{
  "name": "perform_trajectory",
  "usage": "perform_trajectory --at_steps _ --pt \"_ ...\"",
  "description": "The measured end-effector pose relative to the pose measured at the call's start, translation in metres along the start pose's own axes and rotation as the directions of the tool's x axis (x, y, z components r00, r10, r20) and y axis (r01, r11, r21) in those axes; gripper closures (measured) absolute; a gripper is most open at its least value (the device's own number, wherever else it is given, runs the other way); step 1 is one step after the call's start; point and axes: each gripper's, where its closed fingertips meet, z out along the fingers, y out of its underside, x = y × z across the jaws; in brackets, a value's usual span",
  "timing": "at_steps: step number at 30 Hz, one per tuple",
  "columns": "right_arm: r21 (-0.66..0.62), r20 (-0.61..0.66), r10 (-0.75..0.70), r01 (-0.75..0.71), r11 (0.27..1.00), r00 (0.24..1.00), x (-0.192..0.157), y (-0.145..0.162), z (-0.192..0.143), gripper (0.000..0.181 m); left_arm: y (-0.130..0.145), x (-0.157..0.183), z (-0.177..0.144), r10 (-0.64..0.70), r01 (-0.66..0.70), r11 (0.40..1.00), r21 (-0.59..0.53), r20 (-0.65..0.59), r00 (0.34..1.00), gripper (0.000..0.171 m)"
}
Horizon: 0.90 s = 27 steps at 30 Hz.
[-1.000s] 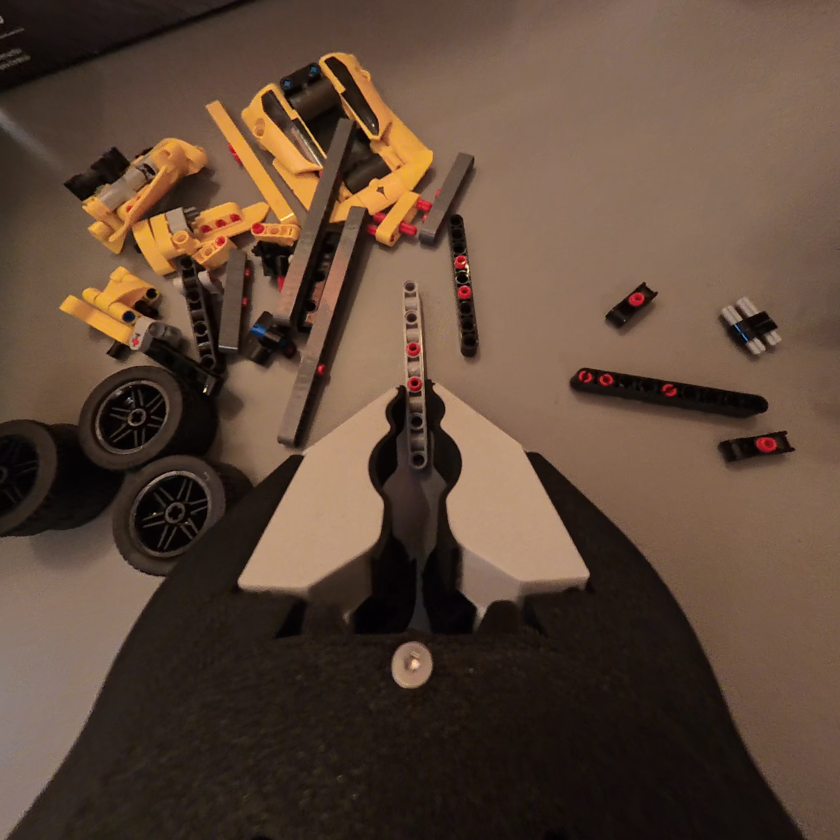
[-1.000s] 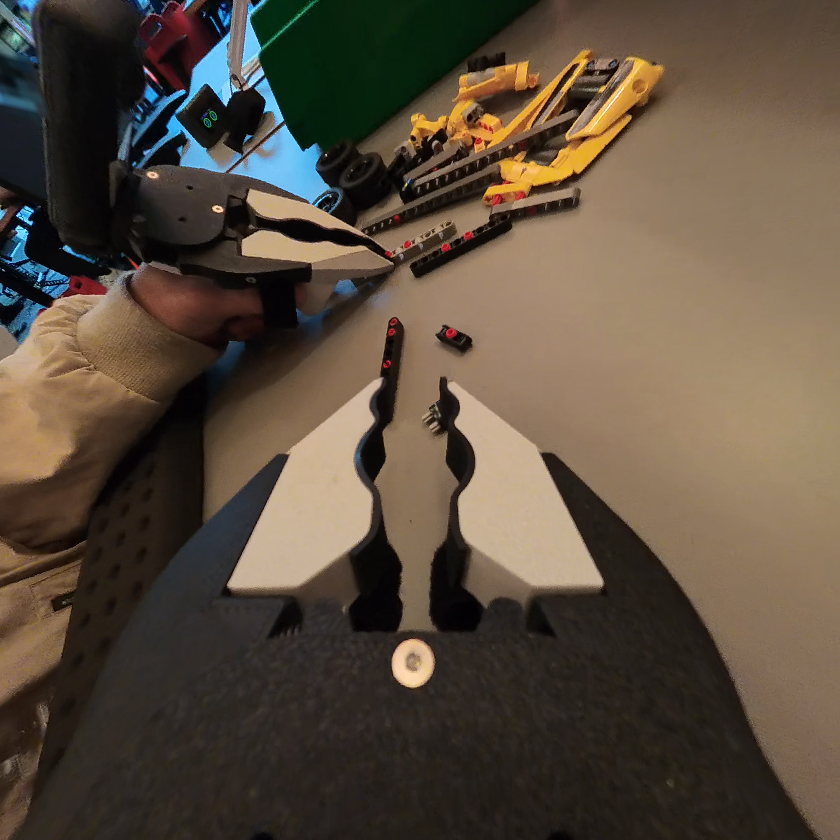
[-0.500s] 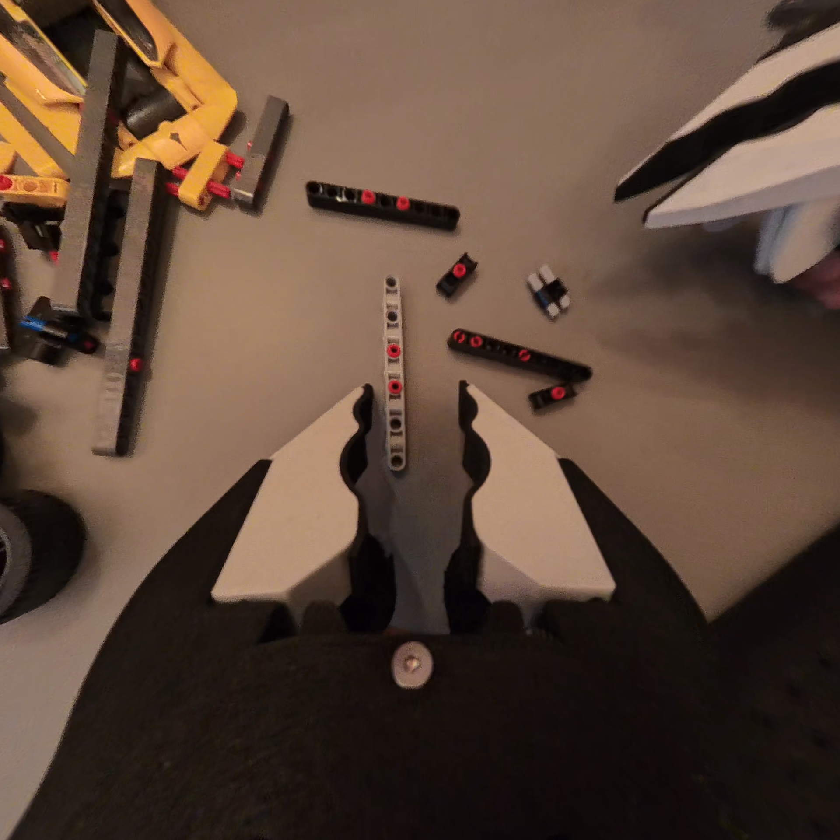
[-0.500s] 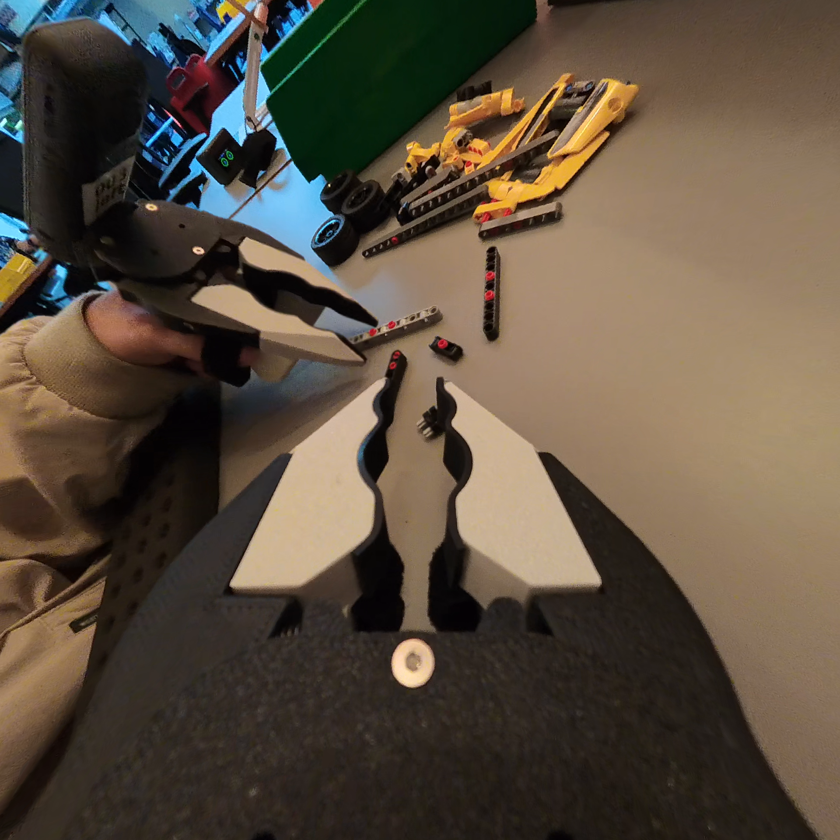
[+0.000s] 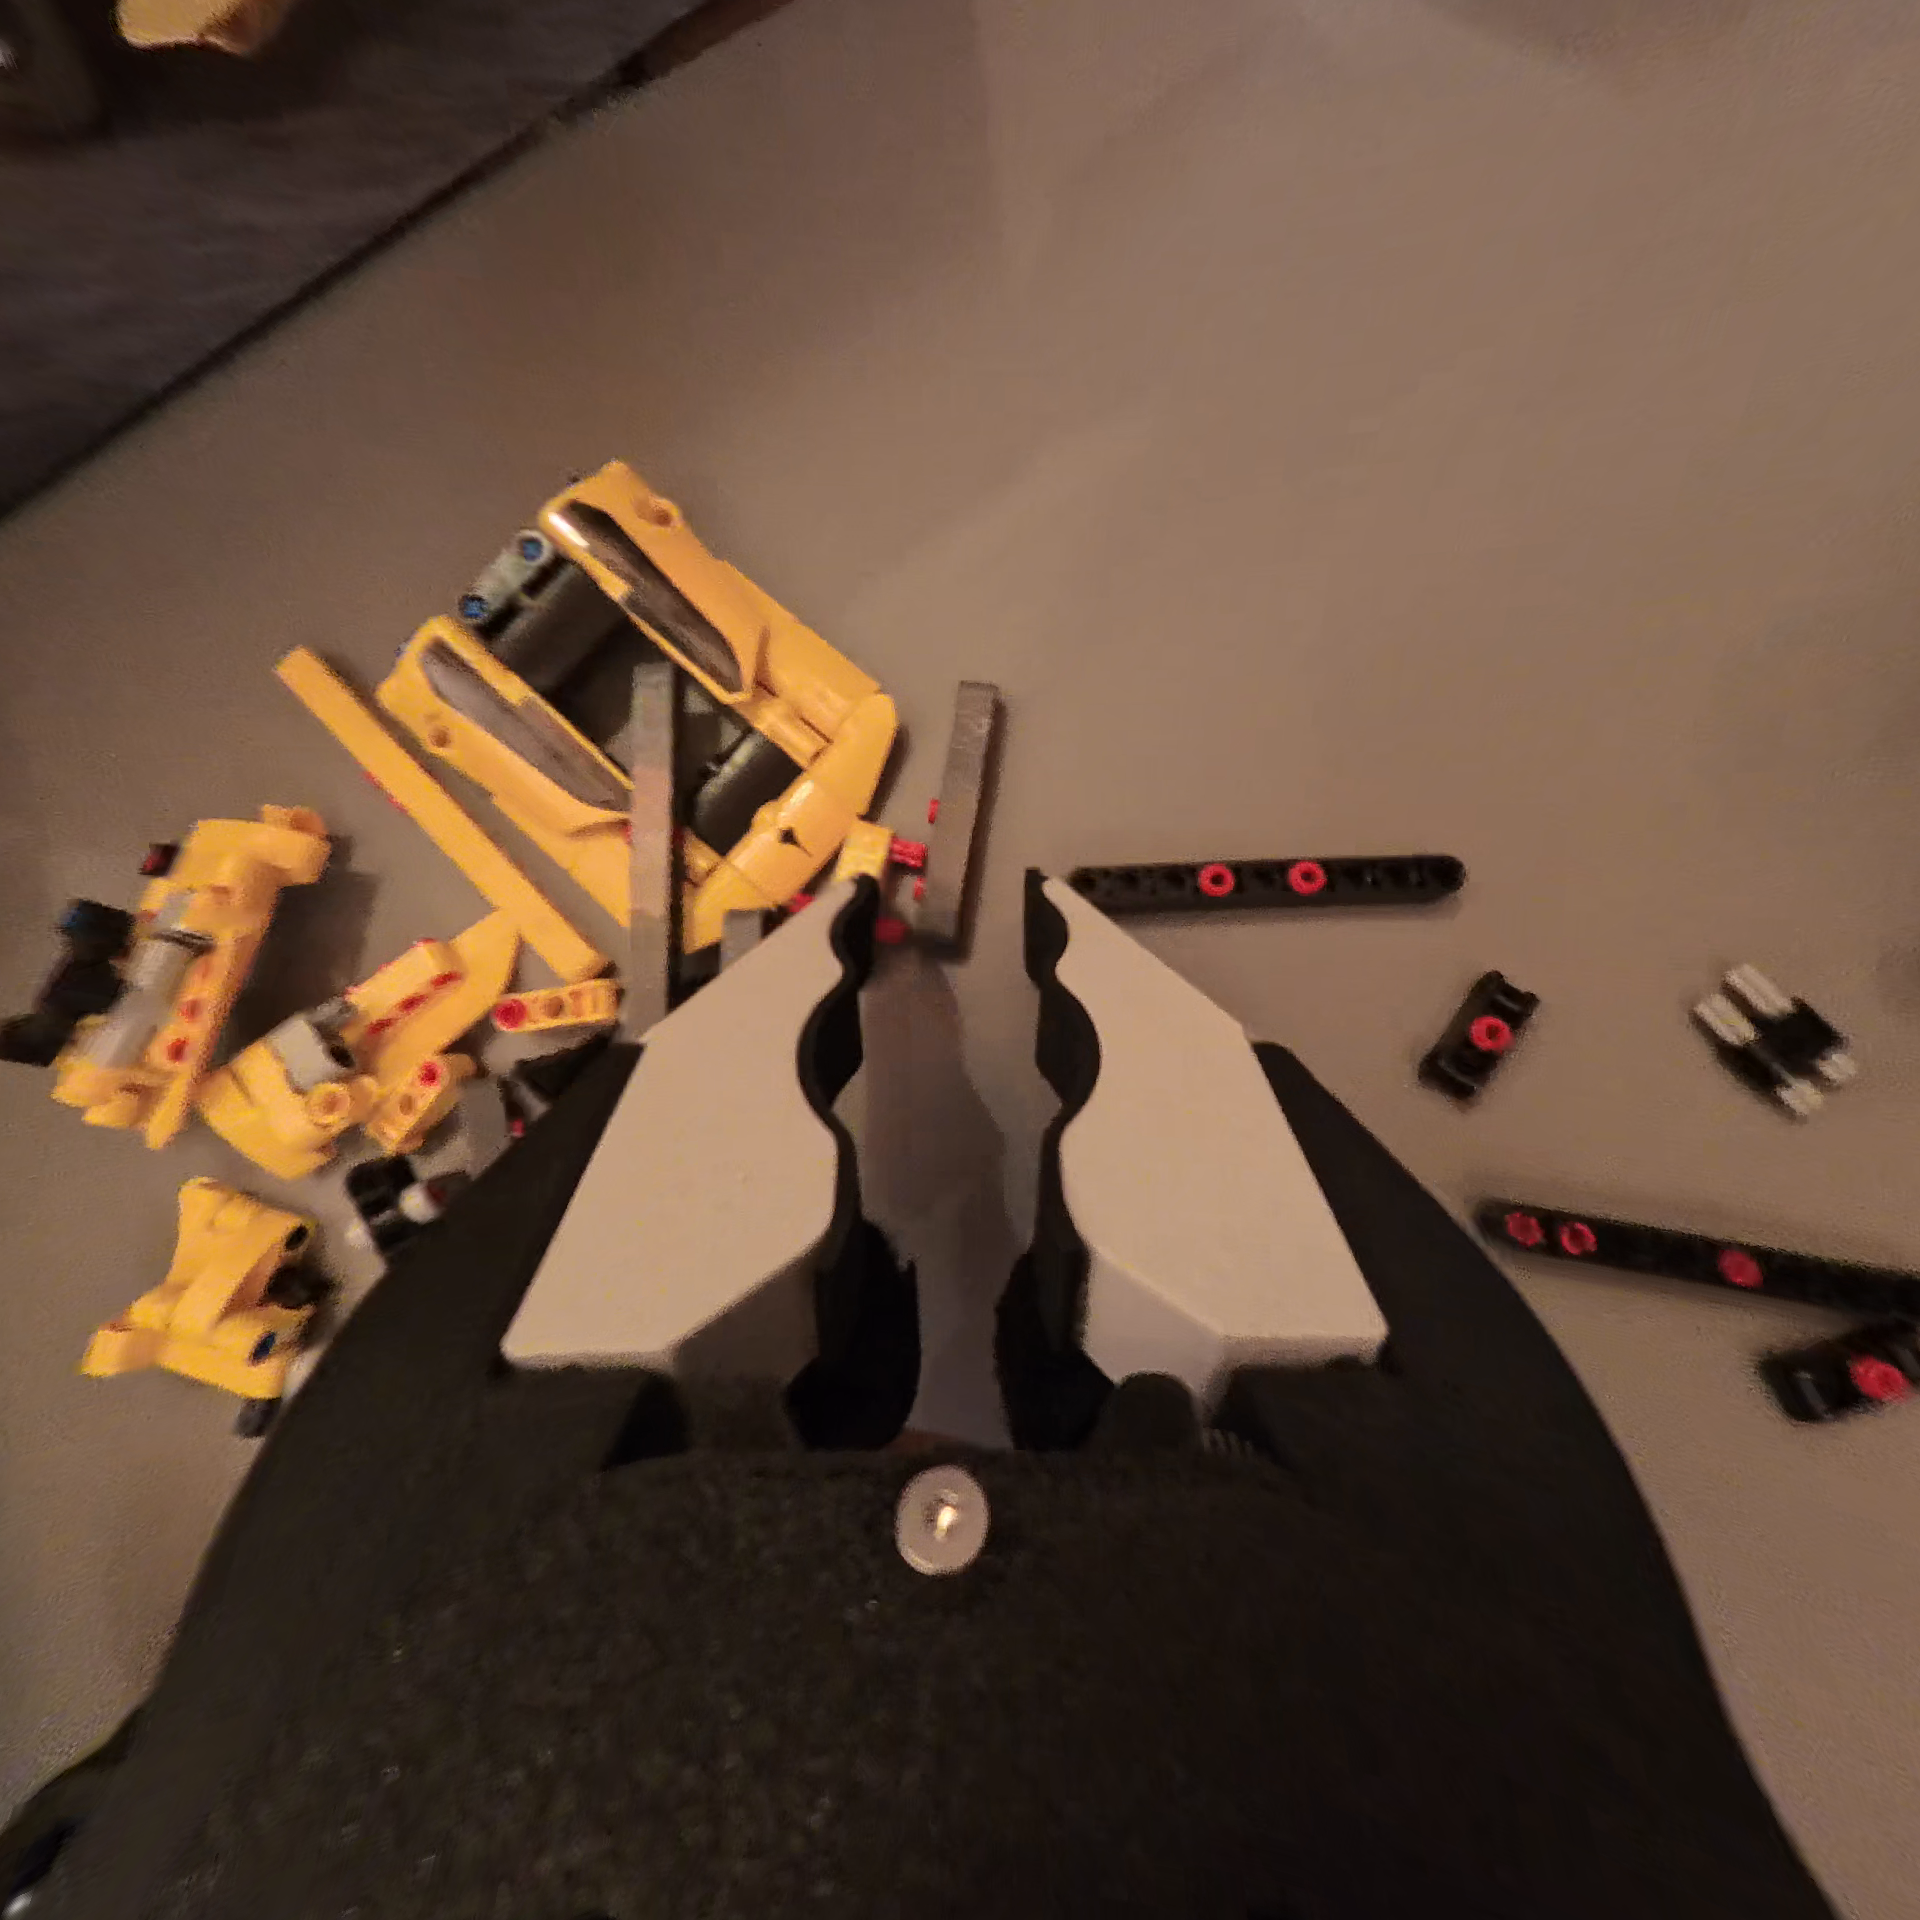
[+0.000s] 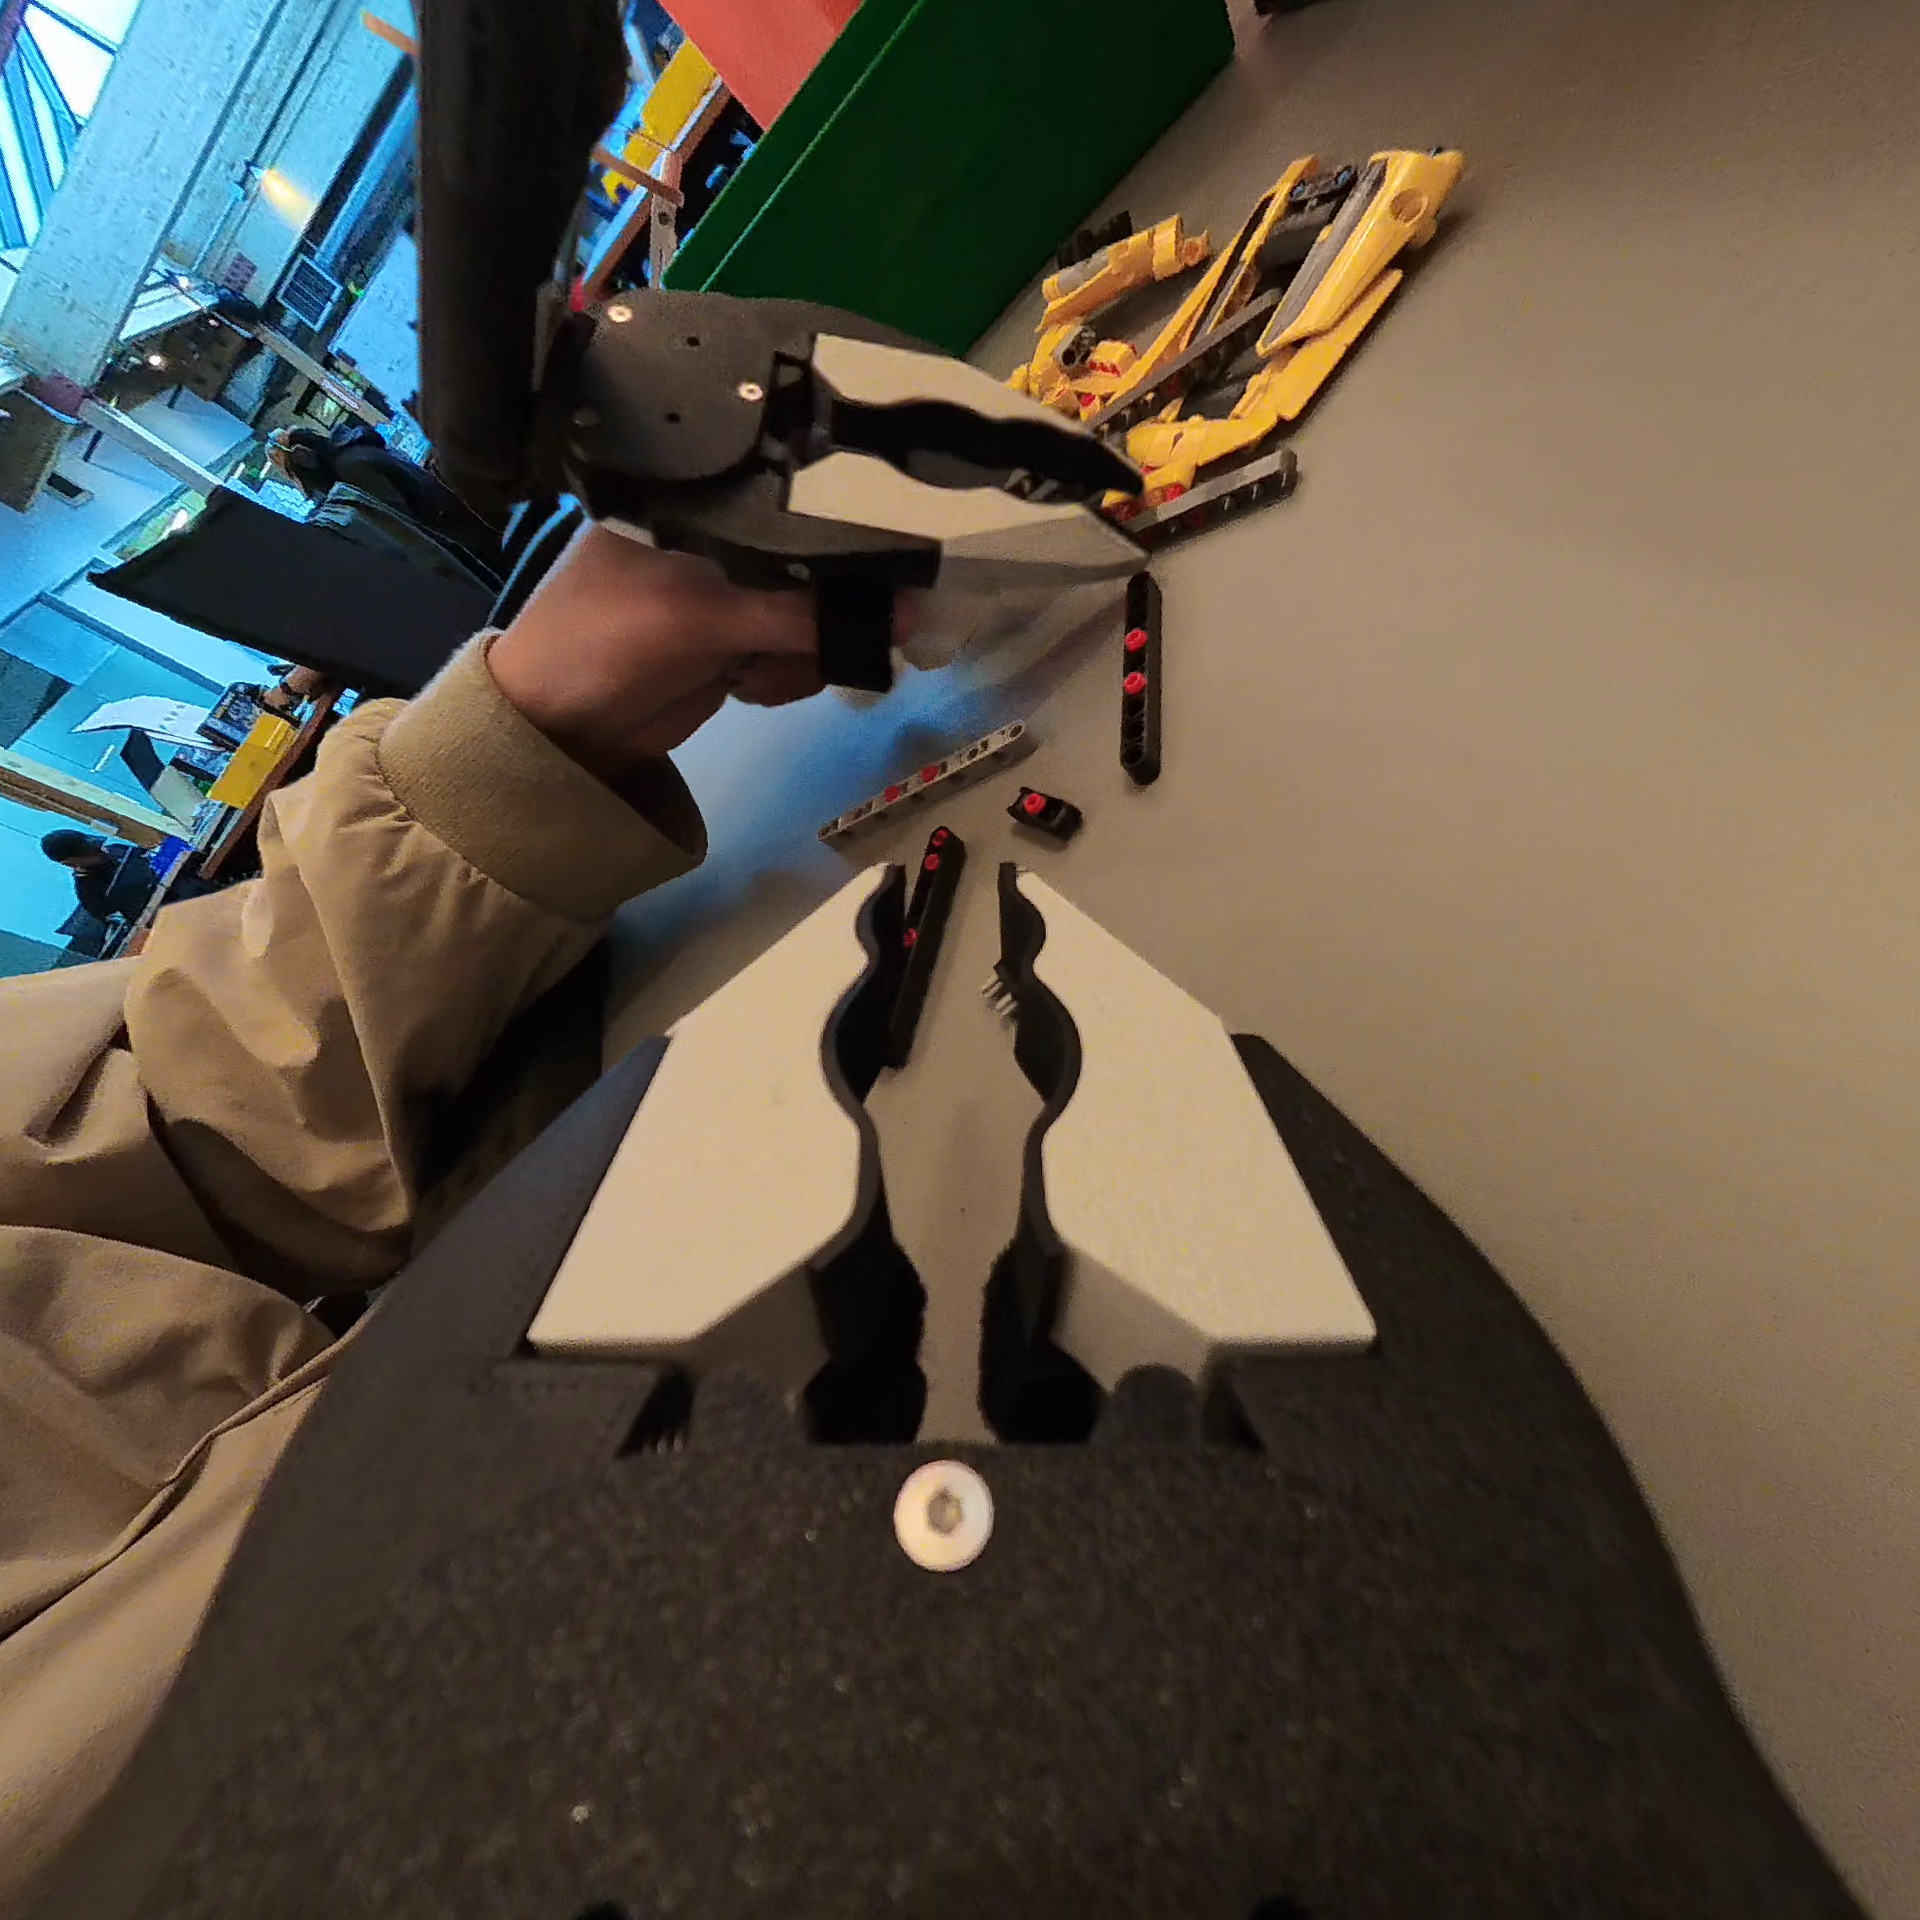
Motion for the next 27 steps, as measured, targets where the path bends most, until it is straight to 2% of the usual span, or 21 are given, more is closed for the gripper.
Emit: perform_trajectory --at_steps 2,3,9,10,12,14,18,20,22,24,27 --pt "-0.007 0.001 -0.002 0.002 1.000 1.000 0.000 0.001 0.001 0.165 0.000 0.000 0.000 0.037 -0.037 0.999 0.002 0.037 0.999 0.151" --pt "-0.015 -0.002 -0.001 0.001 1.000 1.000 0.001 0.003 0.001 0.165 0.001 0.008 -0.001 0.052 -0.052 0.999 0.002 0.009 0.999 0.163" --pt "-0.029 0.010 0.015 -0.015 0.999 1.000 0.000 0.006 0.003 0.165 0.014 0.048 -0.022 0.004 -0.003 1.000 0.009 -0.116 0.993 0.164" --pt "-0.033 0.010 0.013 -0.013 0.999 1.000 0.000 0.006 0.003 0.164 0.013 0.048 -0.026 -0.013 0.016 0.999 0.027 -0.117 0.993 0.161" --pt "-0.040 0.007 0.009 -0.008 0.999 1.000 0.000 0.008 0.004 0.164 0.007 0.036 -0.031 -0.021 0.027 0.997 0.076 -0.073 0.997 0.144" --pt "-0.049 0.013 0.013 -0.012 0.999 1.000 -0.002 0.009 0.006 0.164 0.002 0.011 -0.030 -0.007 0.005 0.997 0.081 0.019 1.000 0.139" --pt "-0.073 0.014 -0.004 0.005 0.997 1.000 -0.003 0.013 0.009 0.164 -0.001 -0.007 -0.011 0.065 -0.067 0.997 0.031 0.047 0.997 0.140" --pt "-0.088 0.000 -0.012 0.011 0.996 1.000 0.000 0.016 0.010 0.164 -0.001 -0.007 0.000 0.065 -0.065 0.998 0.008 0.026 0.998 0.140" --pt "-0.090 -0.002 -0.014 0.014 0.996 1.000 0.000 0.016 0.010 0.164 0.000 -0.003 0.005 -0.006 0.006 1.000 -0.005 -0.026 1.000 0.143" --pt "-0.088 -0.001 -0.014 0.014 0.996 1.000 0.000 0.015 0.009 0.164 0.003 0.008 0.003 -0.056 0.054 0.998 -0.017 -0.096 0.994 0.153" --pt "-0.086 -0.003 -0.005 0.005 0.996 1.000 0.002 0.016 0.008 0.164 0.010 0.023 -0.008 -0.035 0.034 0.999 -0.007 -0.142 0.989 0.152"
